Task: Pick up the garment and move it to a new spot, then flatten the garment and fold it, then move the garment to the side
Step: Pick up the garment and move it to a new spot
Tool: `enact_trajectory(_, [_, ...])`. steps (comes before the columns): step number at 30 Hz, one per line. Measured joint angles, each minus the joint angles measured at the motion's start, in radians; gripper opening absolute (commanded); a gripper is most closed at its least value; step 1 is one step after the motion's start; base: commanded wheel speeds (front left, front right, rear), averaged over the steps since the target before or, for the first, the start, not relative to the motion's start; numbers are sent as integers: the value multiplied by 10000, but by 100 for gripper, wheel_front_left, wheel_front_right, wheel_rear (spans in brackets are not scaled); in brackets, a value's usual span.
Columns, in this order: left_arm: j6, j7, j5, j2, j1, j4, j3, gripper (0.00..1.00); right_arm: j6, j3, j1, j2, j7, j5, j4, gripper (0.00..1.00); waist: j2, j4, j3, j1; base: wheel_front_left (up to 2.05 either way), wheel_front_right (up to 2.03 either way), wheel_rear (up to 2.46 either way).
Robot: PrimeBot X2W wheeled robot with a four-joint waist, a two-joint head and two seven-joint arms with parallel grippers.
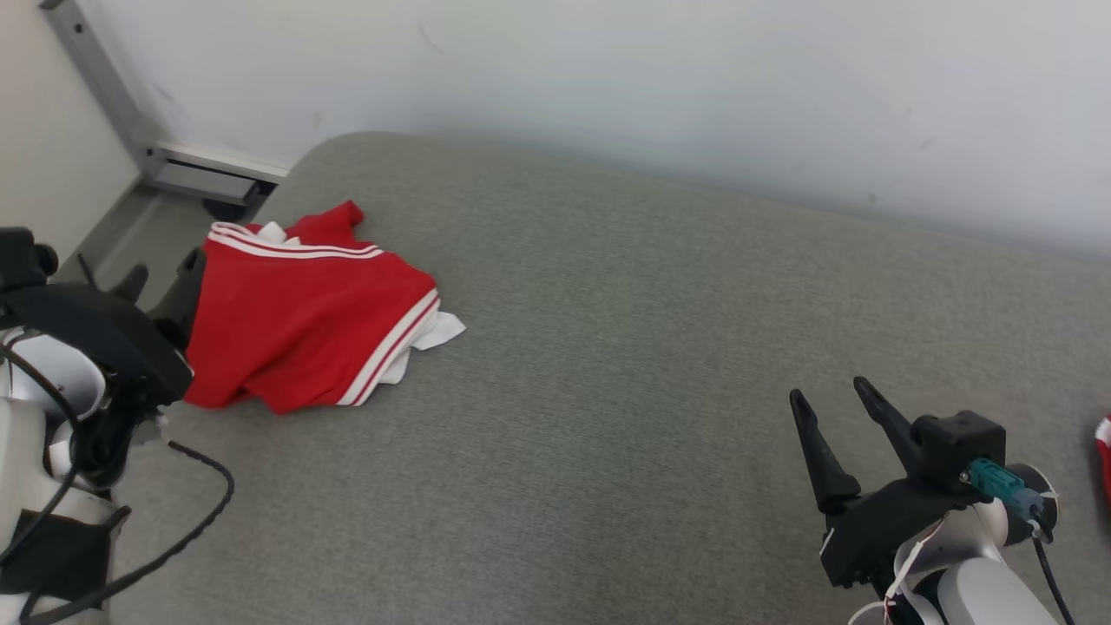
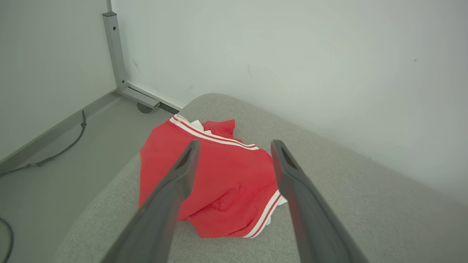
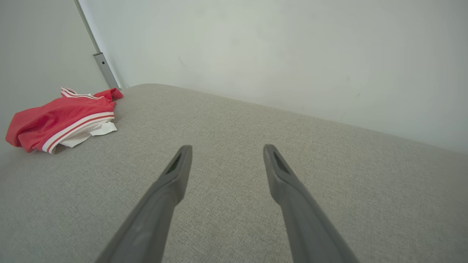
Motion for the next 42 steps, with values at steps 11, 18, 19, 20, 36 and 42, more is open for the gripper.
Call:
enact_trajectory(11, [-8,2169,-871,1028,-845,1898,-986,100,-205,36,-453,-414,468,-529,-1064,100,0,-1175,696,0,0,0,0])
enact_trajectory(18, [-8,2859,-1200,1549,-1441,2370,-1873,100,-376,-81,-702,-679,903,-790,-1852,100,0,-1753,1471,0,0,0,0])
enact_trajectory(19, [-8,2913,-1200,1595,-1472,2447,-1962,100,-378,-75,-755,-681,953,-846,-1941,100,0,-1805,1572,1,0,0,0])
enact_trajectory(20, [-8,2987,-1200,1655,-1507,2508,-2121,100,-407,-77,-828,-692,988,-853,-2015,100,0,-1853,1672,0,0,0,0])
enact_trajectory(36, [-8,3170,-1776,1914,-2166,3386,-3716,100,-679,-221,-1216,-959,1783,-1248,-2920,100,1,-2197,3001,0,0,0,0])
enact_trajectory(42, [-8,3139,-1893,1981,-2274,3521,-4372,0,-713,-196,-1252,-955,1954,-1312,-2922,100,1,-2027,3176,0,0,0,0])
